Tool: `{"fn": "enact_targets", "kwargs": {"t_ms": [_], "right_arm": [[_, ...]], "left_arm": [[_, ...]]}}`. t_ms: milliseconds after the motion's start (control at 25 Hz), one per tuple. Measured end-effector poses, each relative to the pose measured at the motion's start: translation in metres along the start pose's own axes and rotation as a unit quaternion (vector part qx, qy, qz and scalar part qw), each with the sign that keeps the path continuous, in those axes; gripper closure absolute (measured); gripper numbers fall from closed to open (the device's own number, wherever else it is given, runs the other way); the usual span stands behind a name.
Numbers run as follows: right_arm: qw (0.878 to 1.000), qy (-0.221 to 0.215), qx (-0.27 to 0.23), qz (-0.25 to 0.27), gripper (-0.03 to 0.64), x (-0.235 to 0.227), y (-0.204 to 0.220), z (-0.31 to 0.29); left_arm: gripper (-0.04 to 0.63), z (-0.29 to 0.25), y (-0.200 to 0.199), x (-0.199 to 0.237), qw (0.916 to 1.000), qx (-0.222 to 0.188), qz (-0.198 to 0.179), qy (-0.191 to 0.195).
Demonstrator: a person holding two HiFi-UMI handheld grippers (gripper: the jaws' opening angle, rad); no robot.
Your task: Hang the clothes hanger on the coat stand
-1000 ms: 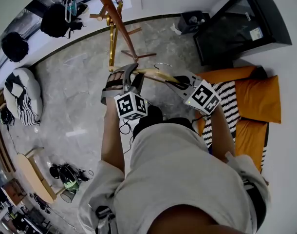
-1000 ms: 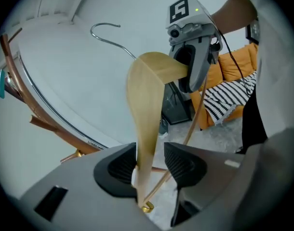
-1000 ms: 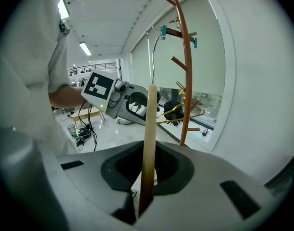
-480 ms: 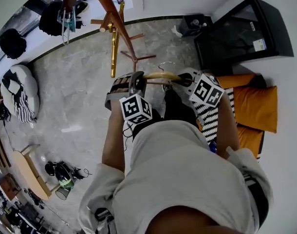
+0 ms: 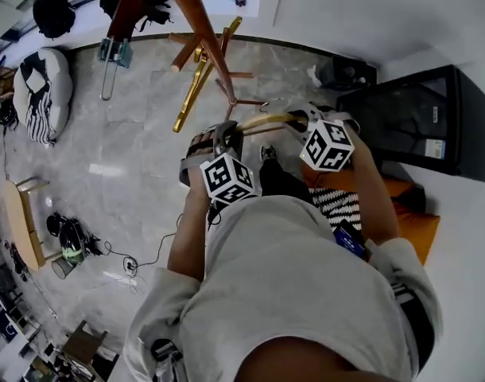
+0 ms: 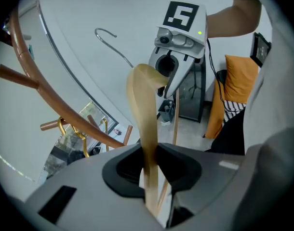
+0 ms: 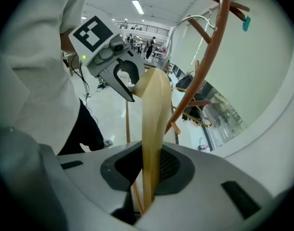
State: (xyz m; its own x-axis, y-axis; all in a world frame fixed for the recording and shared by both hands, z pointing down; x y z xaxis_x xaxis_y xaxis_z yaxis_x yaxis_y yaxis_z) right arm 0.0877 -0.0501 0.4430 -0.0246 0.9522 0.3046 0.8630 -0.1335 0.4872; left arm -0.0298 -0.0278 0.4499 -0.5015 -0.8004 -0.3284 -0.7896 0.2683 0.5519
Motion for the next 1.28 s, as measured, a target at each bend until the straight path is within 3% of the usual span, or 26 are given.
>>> {"fn": "enact_targets", "kwargs": {"t_ms": [120,240,520,800,1280], "right_arm": [[0.998,0.052,-0.007,0.039,0.569,-0.018,0.008,-0.01],[0.995,0.077,-0.023,0.054,0.554,-0.027,0.011,-0.02],[0.986,0.132,-0.042,0.089,0.551,-0.034,0.025,-0.038],[0.985,0.133,-0.047,0.098,0.552,-0.035,0.047,-0.065],[0.988,0.129,-0.041,0.079,0.551,-0.035,0.092,-0.123]], "left_arm": [[0.509,-0.012,-0.002,-0.001,0.9983,0.018,0.055,-0.01],[0.509,-0.02,0.003,-0.005,0.9946,0.029,0.099,-0.012],[0.509,-0.039,0.006,-0.015,0.9875,0.054,0.145,-0.029],[0.509,-0.069,0.014,-0.022,0.9839,0.067,0.159,-0.046],[0.508,-0.131,0.036,-0.038,0.9746,0.085,0.206,-0.017]]}}
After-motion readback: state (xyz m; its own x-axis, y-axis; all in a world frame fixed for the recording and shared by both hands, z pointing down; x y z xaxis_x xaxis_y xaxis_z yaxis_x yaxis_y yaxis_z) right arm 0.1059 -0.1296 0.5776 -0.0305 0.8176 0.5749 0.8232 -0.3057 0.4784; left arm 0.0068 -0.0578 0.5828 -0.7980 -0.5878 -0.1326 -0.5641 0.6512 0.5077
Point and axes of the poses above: the fingertips, and each gripper's own axes: z backward along the fingers, x to its left, y out of its underside, the point moved 3 cm from there along z, backward along the fingers, and after that the axes turned 5 degrees about z, right-handed, at the moved point
